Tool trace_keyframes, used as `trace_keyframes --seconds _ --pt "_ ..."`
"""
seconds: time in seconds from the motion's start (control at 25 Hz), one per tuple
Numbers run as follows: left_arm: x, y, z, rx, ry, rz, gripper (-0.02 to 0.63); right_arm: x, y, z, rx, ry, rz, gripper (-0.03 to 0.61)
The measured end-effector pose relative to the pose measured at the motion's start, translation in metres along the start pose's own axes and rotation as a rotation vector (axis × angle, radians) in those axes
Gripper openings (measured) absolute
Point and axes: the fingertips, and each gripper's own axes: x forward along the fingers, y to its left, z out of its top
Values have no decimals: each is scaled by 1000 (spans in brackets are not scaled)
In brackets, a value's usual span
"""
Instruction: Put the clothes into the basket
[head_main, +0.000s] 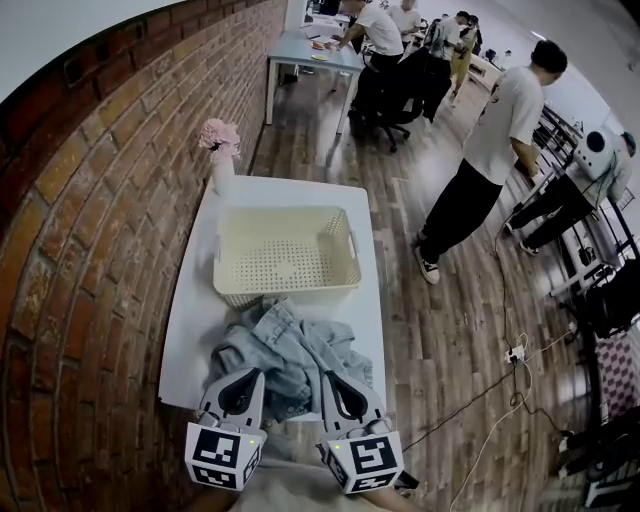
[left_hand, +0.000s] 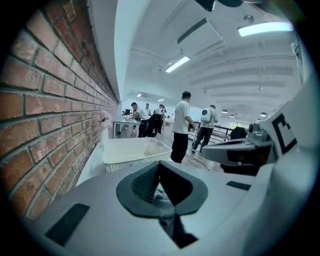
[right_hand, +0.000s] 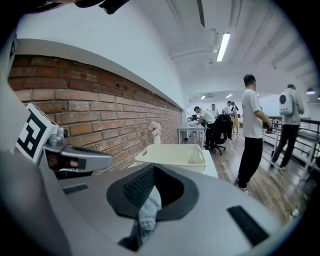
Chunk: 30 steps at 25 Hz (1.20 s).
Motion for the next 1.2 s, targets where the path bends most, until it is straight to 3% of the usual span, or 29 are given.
trace_keyframes --seconds 0.72,1.2 --pt "38 41 3 7 45 -64 8 42 -13 -9 18 54 -67 3" --pt "44 66 -20 -48 115 -62 11 55 -21 -18 -14 100 -4 18"
